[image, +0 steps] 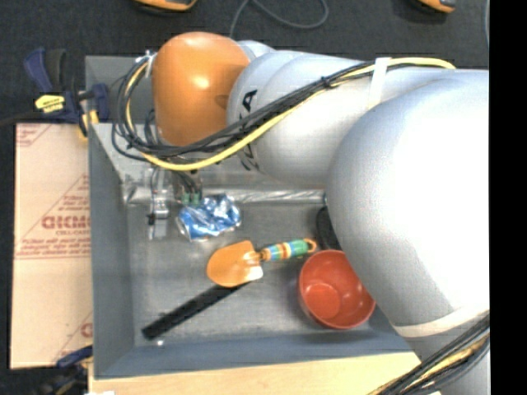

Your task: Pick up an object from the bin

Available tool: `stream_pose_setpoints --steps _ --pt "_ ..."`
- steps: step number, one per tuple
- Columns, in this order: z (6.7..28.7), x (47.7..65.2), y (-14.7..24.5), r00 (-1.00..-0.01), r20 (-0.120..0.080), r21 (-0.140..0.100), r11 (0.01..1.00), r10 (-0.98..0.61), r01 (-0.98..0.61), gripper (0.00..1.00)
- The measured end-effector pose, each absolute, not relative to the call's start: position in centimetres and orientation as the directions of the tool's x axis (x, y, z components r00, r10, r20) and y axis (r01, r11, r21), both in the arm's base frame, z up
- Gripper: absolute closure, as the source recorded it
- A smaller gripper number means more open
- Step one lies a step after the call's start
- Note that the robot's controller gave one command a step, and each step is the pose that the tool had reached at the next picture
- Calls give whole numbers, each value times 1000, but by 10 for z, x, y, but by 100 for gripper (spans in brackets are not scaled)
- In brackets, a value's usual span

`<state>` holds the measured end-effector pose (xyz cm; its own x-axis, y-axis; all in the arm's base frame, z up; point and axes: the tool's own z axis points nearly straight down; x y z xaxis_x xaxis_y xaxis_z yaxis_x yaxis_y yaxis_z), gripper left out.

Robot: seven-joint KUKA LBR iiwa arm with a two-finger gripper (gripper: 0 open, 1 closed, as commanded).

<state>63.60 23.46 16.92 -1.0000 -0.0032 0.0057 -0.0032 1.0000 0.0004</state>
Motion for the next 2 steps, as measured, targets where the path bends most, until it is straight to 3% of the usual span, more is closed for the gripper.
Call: stream_pose_setpoints --steps 1,2 --pt "175 638 234 -1000 -3 2 1000 0 0 0" --pt "158 618 183 -996 -2 3 996 91 91 0"
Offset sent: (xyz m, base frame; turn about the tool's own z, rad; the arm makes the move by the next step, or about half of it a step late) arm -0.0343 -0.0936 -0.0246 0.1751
